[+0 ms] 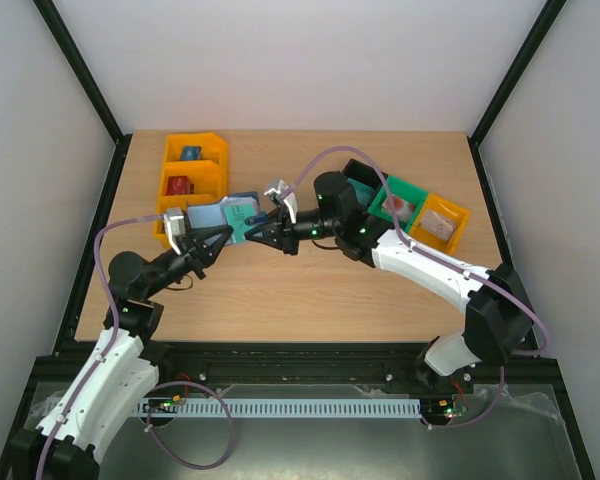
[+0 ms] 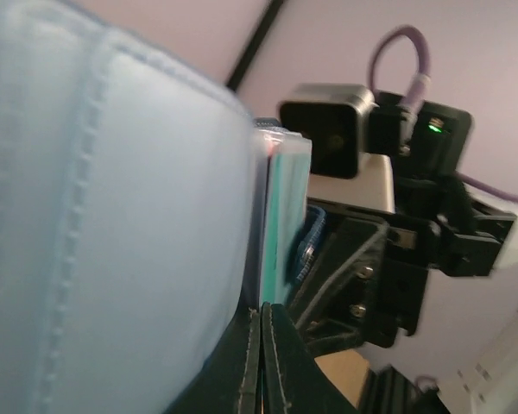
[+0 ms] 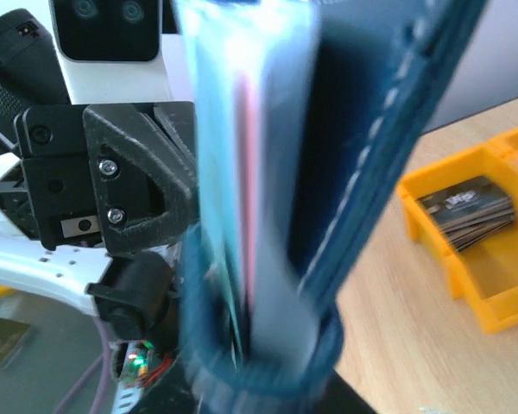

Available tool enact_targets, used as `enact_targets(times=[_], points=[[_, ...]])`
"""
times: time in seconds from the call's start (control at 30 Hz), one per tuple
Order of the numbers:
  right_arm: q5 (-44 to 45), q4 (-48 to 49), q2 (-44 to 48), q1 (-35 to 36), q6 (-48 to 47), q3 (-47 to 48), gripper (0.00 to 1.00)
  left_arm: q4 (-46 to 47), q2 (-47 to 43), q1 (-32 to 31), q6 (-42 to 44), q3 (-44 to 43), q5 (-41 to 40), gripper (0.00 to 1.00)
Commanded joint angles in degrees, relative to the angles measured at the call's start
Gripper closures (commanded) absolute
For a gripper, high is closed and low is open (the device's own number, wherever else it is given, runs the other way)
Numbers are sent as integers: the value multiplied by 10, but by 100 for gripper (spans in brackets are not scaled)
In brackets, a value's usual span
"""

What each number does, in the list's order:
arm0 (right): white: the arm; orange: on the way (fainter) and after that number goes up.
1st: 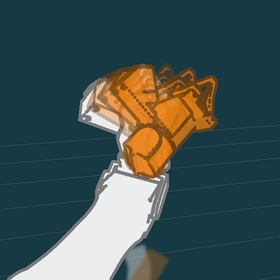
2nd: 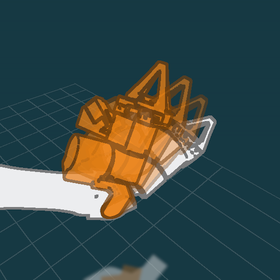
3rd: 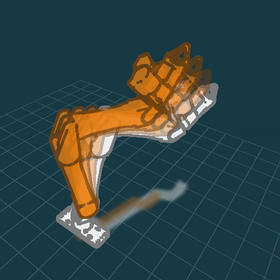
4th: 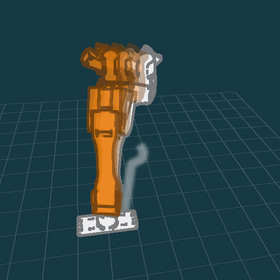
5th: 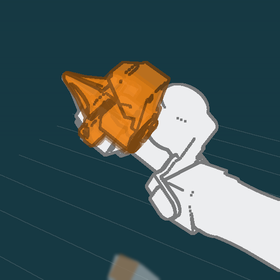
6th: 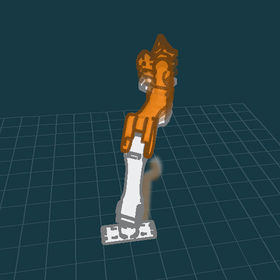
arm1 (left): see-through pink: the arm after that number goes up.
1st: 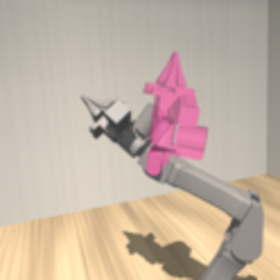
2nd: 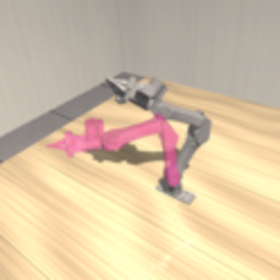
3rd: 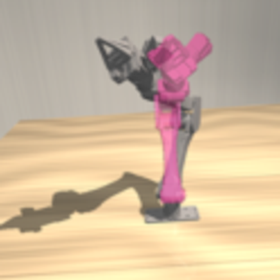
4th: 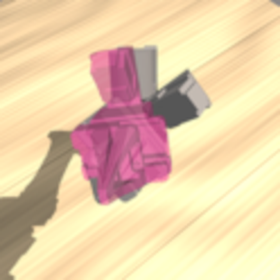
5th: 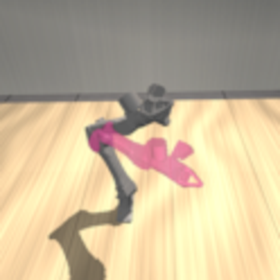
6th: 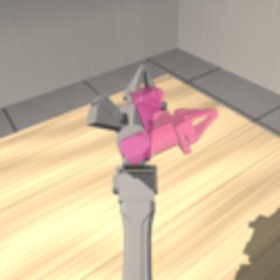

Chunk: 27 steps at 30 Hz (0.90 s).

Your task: Take the credit cards out of the card holder

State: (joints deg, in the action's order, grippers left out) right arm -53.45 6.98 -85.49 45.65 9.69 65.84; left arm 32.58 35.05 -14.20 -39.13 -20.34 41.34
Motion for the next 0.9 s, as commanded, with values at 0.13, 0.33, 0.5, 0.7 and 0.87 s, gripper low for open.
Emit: enact_targets(times=[0.13, 0.33, 0.5, 0.7, 0.87], points=[[0, 134, 39, 8, 32, -74, 74, -82, -35, -41, 45, -11, 105, 98], [-4, 136, 73, -1, 28, -100, 73, -133, -36, -31, 82, -13, 43, 98], [-1, 89, 80, -9, 11, -106, 73, -154, -44, -20, 102, -15, 27, 98], [-9, 68, 95, -14, 4, -113, 78, -150, -51, -13, 101, -12, 38, 98], [0, 53, 96, -19, 2, -111, 98, -179, -56, -12, 127, -19, 29, 98]])
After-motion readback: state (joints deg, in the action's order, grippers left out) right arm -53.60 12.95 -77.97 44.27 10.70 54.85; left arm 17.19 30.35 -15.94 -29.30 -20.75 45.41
